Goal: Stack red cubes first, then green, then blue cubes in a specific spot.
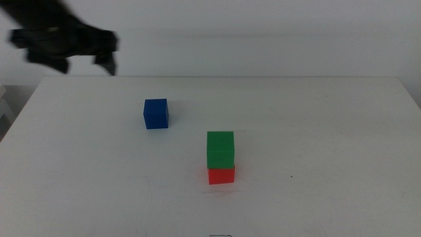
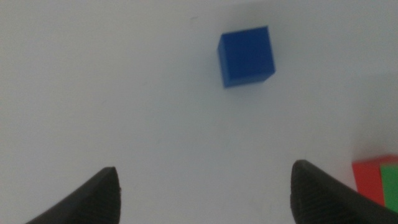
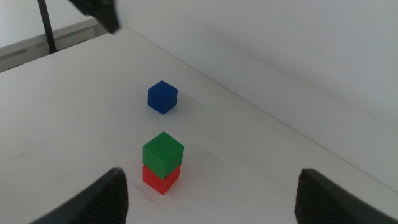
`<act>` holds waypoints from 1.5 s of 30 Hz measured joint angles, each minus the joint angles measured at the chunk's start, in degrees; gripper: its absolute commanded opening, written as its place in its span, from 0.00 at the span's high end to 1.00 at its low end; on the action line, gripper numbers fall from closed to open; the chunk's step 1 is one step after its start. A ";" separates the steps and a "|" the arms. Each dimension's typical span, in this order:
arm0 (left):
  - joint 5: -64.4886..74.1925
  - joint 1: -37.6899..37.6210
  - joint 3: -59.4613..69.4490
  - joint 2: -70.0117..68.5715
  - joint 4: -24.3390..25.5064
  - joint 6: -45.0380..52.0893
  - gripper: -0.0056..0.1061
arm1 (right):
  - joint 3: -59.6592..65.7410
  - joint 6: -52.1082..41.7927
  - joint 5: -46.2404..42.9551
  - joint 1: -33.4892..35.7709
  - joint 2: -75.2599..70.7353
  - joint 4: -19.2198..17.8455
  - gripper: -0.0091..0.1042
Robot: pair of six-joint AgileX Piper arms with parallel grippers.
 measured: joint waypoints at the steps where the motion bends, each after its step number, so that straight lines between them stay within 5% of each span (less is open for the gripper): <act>1: 0.54 -0.73 -2.55 2.72 0.21 -0.77 0.11 | 0.00 0.00 0.00 0.00 0.00 0.00 0.27; 14: 6.46 -2.41 -31.40 33.38 -3.18 -3.57 0.11 | 0.00 0.00 0.05 0.00 0.00 -0.10 0.27; 33: 6.41 -4.79 -35.34 44.30 -3.33 -6.80 0.13 | 0.00 0.00 0.05 0.00 0.00 -0.10 0.27; 38: 6.41 -4.79 -35.34 45.04 -3.02 -6.84 0.26 | 0.00 0.00 0.05 0.00 0.00 -0.10 0.27; 45: 6.41 -4.79 -35.34 45.41 -3.24 -6.88 0.58 | 0.00 0.00 0.05 0.00 0.00 -0.17 0.27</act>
